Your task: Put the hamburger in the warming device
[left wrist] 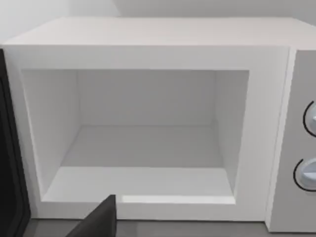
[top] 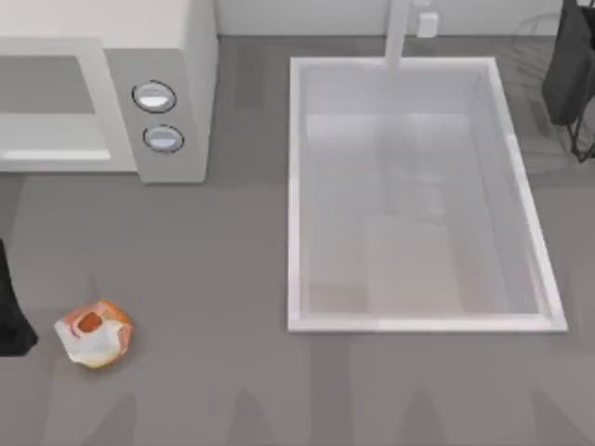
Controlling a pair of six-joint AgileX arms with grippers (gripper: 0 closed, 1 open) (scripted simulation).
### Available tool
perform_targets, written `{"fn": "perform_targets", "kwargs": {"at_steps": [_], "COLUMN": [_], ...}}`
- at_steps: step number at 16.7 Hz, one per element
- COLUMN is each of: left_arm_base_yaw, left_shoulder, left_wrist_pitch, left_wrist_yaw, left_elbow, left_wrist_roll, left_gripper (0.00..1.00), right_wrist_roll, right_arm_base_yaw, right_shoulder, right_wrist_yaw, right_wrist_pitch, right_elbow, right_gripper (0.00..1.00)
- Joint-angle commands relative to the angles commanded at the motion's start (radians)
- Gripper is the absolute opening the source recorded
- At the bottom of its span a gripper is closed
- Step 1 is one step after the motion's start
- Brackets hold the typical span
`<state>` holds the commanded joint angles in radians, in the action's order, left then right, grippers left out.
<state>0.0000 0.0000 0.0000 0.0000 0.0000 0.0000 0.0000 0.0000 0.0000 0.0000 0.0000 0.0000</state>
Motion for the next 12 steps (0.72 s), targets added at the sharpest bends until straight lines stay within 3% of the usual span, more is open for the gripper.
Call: {"fn": "perform_targets", "kwargs": {"at_steps": [6, 12], "left_arm_base_yaw": [-0.020, -0.096], "left_shoulder": [0.107, 0.578], "left_wrist_pitch": [-0.078, -0.353], "left_wrist_yaw": [-0.001, 0.003], "left_elbow": [0.090, 0.389], "left_wrist_roll": [0.061, 0.266], "left_gripper": [1.00, 1.00], "right_wrist_roll": [0.000, 0.000], "right_arm_base_yaw": [0.000, 0.000], "right_shoulder": [0.000, 0.000], "right_wrist_yaw": [0.000, 0.000], "right_wrist_pitch": [0.000, 0.000], "right_elbow": [0.000, 0.000], "right_gripper": [1.00, 1.00]}}
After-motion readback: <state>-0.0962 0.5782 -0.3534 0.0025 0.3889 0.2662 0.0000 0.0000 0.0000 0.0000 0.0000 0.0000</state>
